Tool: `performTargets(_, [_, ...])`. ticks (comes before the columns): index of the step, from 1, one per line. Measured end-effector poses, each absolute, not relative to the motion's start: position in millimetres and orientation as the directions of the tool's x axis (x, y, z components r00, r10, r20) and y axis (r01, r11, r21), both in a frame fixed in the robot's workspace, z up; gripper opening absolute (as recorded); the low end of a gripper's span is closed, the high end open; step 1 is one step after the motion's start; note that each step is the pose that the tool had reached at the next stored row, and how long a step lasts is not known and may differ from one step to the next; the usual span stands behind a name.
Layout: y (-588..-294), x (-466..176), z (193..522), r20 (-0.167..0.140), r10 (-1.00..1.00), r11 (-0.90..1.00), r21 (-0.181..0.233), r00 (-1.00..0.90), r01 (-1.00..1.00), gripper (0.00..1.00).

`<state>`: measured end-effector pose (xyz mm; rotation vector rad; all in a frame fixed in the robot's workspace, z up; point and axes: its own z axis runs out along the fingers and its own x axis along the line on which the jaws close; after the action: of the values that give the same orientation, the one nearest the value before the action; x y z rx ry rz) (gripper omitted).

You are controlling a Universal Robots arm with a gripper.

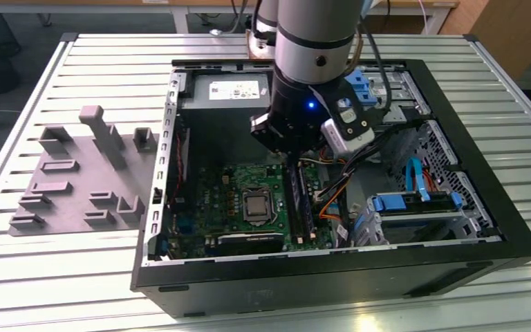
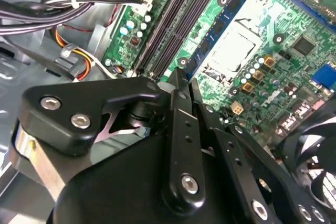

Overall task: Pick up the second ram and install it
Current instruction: 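Insert the second ram into the second slot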

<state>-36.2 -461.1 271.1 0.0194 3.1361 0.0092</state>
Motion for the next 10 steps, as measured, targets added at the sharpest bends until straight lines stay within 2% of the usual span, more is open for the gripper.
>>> performTargets(10, [-464.6,-36.0,266.2,-0.005,0.012,1.0,0.006,-1.0,0.012,0.14])
